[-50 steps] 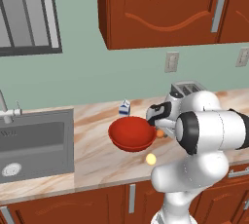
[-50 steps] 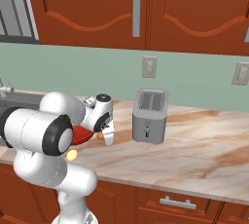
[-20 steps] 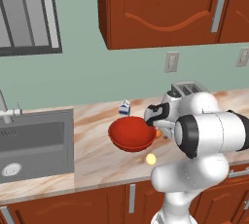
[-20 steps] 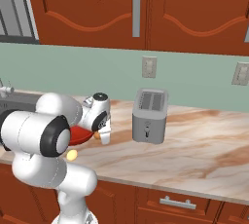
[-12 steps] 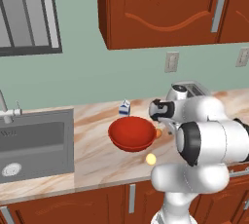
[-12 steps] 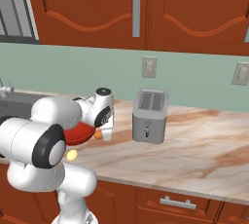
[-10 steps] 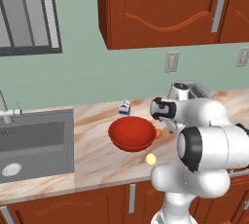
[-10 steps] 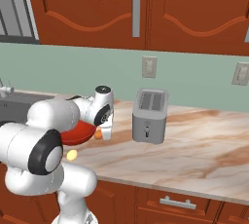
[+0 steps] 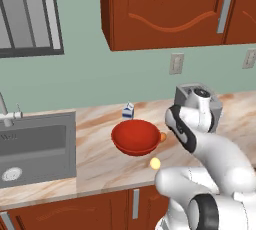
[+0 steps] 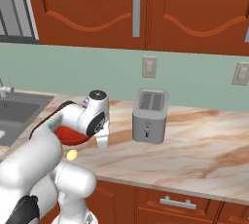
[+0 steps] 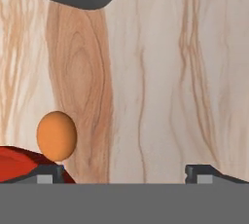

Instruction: Gather the eggs and milk located in the vicinity of the sink area and place them right next to the bowl.

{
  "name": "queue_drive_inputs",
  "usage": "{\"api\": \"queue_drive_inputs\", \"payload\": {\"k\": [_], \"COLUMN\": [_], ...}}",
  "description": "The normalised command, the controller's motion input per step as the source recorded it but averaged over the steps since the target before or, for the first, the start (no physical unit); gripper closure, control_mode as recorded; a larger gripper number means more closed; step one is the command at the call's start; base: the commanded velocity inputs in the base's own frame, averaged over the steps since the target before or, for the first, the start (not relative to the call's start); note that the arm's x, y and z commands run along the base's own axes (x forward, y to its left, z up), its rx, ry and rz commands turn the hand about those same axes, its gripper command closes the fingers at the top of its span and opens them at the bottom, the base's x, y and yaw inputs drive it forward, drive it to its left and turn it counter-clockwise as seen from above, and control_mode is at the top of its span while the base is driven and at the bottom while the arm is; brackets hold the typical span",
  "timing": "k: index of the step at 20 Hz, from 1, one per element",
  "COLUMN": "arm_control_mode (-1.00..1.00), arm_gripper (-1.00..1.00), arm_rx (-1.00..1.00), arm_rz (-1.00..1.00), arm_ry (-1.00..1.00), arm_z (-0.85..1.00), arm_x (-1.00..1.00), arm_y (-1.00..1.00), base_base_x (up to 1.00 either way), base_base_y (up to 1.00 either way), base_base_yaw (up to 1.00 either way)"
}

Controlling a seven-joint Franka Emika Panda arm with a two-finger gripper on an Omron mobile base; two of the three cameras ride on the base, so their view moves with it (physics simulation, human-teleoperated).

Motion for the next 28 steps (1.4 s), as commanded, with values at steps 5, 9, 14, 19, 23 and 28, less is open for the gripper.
{"api": "queue_drive_inputs", "payload": {"k": [5,9,14,19,23,28], "arm_control_mode": [-1.0,-1.0,-1.0,-1.0,-1.0,-1.0], "arm_gripper": [-1.0,-1.0,-1.0,-1.0,-1.0,-1.0], "arm_rx": [-0.02,-0.08,-0.18,-0.26,-0.14,0.0], "arm_rz": [0.24,0.22,0.24,0.23,0.16,0.14], "arm_ry": [-0.08,-0.12,0.0,0.06,0.02,0.0], "arm_z": [0.22,0.49,0.34,0.01,-0.06,-0.22], "arm_x": [-0.83,-0.22,-0.11,-0.05,-0.13,-0.04], "arm_y": [0.0,0.0,0.12,0.32,0.27,0.08], "base_base_x": [0.0,0.0,0.0,0.0,0.0,0.0], "base_base_y": [0.0,0.0,0.0,0.0,0.0,0.0], "base_base_yaw": [0.0,0.0,0.0,0.0,0.0,0.0]}}
